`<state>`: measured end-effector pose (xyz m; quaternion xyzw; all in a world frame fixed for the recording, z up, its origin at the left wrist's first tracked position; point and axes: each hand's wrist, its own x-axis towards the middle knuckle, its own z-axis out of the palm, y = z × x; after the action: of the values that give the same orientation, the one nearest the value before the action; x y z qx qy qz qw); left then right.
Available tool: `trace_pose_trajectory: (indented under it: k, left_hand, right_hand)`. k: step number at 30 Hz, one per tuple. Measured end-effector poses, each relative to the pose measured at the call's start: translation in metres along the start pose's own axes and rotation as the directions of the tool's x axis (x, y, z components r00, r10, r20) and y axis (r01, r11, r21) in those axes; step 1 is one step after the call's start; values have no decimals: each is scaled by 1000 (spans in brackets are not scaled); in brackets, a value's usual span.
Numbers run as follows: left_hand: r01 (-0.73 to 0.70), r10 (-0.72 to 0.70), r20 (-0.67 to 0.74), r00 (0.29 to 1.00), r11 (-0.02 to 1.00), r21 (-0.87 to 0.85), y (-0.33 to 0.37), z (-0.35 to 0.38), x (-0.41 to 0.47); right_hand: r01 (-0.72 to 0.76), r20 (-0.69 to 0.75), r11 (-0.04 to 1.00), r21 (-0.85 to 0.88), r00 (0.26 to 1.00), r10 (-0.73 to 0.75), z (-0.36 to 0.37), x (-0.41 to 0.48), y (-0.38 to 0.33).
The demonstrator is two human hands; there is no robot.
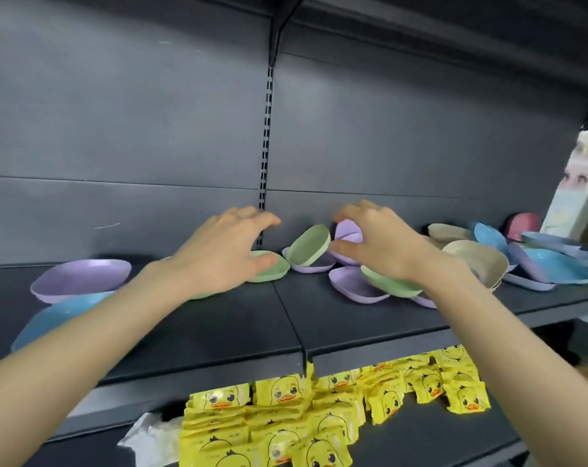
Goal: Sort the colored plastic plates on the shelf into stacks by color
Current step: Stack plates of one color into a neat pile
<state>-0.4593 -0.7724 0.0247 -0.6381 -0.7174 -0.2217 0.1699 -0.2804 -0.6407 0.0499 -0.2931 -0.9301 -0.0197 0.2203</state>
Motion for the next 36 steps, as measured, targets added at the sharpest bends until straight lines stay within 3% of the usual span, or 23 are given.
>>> trace_pose_trajectory:
  k: [6, 14, 21, 29, 36]
  left_hand:
    - [91, -91, 49, 995, 996, 2, 53, 45, 1]
    - [178, -181, 73, 981, 983, 47, 54, 70, 39]
    - [255, -262, 130, 956, 965, 67, 2, 95, 76]
    - [281, -294, 314, 903, 956, 88, -79, 121, 133]
    - [336, -345, 516, 784, 935, 114, -131, 157, 163]
  right_hand:
    - [34, 80, 999, 9, 996, -35, 14, -22, 64]
    - [103, 136, 989, 111, 984, -117, 34, 8, 95]
    - [106, 147, 975, 194, 980, -135, 72, 77, 111]
    - [64, 213, 983, 175, 972, -101, 116, 171, 127]
    - [-40, 318, 990, 137, 948, -6, 142, 217, 137]
